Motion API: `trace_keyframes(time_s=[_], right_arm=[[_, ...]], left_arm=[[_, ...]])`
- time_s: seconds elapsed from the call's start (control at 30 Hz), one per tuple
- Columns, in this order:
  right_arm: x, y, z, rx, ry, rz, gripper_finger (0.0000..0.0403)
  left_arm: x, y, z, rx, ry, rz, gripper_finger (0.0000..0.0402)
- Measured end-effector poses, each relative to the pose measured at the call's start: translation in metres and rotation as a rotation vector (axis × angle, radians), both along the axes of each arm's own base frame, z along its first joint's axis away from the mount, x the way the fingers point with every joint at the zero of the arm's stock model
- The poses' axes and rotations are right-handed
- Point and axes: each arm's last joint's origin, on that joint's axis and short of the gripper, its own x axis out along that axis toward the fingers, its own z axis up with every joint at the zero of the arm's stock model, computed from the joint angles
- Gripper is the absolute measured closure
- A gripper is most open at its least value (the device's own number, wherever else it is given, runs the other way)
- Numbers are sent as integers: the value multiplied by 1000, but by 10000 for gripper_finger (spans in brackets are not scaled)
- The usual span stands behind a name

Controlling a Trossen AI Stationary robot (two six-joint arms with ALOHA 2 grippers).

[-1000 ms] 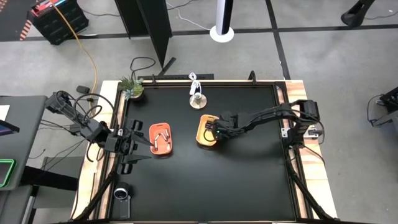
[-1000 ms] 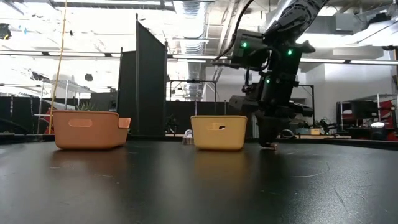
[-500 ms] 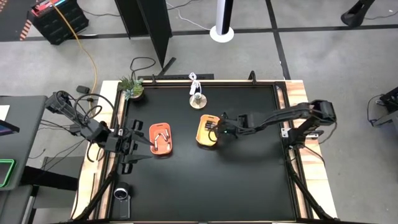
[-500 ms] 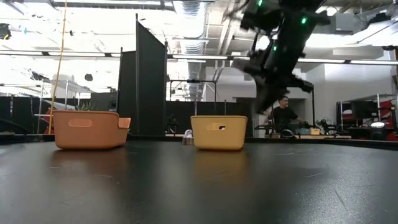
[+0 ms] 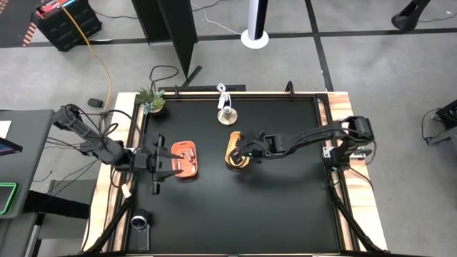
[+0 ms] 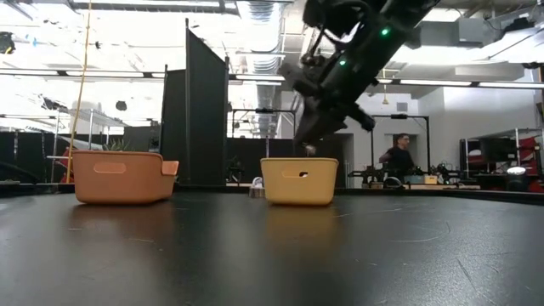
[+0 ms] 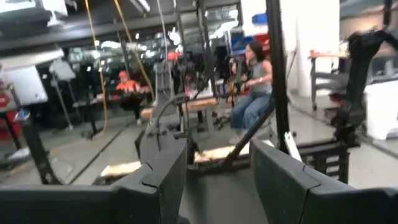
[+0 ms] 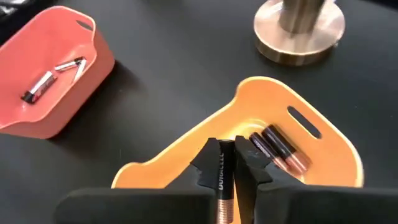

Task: Sort batteries
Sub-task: Put the black battery into the yellow bin, then return to Home Position

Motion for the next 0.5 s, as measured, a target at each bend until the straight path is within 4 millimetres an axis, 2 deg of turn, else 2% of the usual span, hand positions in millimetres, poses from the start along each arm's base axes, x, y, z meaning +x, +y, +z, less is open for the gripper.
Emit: trace_keyframes(time_s=[0.17,0.33,0.43,0.5], right_arm=[[11,1,-8,-18,25,32,318],[13,1,-8,-45,48,63,247],[8,2,-2,-88,81,89,209],[3,8,9,-162,80,103,191]], left_arm=[[1,1,-4,-21,43,31,233],[1,1,-6,-32,60,36,233],[1,1,-10,-35,93,56,233],[-1,2,-14,-41,138,81,233]])
